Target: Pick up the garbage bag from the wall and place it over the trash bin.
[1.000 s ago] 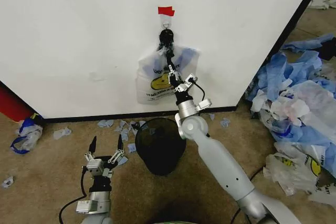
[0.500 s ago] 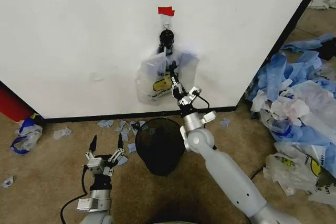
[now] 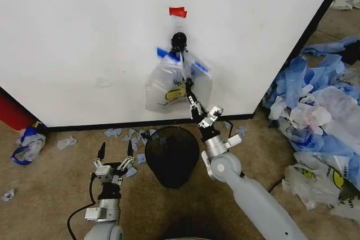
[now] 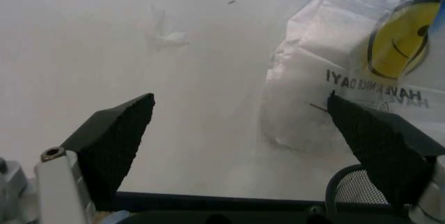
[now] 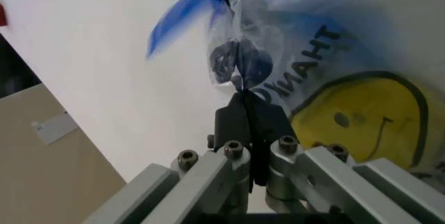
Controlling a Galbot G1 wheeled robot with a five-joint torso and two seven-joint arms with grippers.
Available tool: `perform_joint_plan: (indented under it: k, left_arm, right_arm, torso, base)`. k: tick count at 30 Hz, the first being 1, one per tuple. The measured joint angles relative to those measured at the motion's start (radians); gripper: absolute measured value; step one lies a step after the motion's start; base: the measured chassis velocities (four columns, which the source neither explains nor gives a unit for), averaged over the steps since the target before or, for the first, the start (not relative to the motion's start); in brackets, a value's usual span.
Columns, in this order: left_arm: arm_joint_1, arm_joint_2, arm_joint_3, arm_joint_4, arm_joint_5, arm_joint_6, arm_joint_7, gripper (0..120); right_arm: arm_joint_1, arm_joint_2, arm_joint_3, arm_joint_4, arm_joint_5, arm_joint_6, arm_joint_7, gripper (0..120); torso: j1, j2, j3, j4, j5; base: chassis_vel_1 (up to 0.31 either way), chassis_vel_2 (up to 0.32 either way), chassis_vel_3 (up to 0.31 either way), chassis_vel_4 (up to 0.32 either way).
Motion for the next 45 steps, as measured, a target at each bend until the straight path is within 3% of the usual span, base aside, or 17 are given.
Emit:
perform_joint_plan:
  k: [23, 45]
  left_arm:
    - [-0.011, 0.009, 0.004, 0.014, -0.003, -0.009, -0.002, 98]
    - [-0.007, 0.024, 0.007, 0.017, -0.015, -0.022, -0.003, 98]
  right_arm:
    - [-0.13, -0.085, -0.024, 0.149, -0.037, 0.009, 0.007, 0]
    - [-0.377, -0.191, 0.058, 0.304, -0.09, 0.052, -0.034, 0]
  torso:
    - [0.0, 0.0, 0.0, 0.0001, 0.0]
    - [0.0, 0.0, 0.0, 0.0, -0.0001]
  base:
    - [0.0, 0.0, 0.0, 0.0]
    - [0.0, 0.0, 0.0, 0.0]
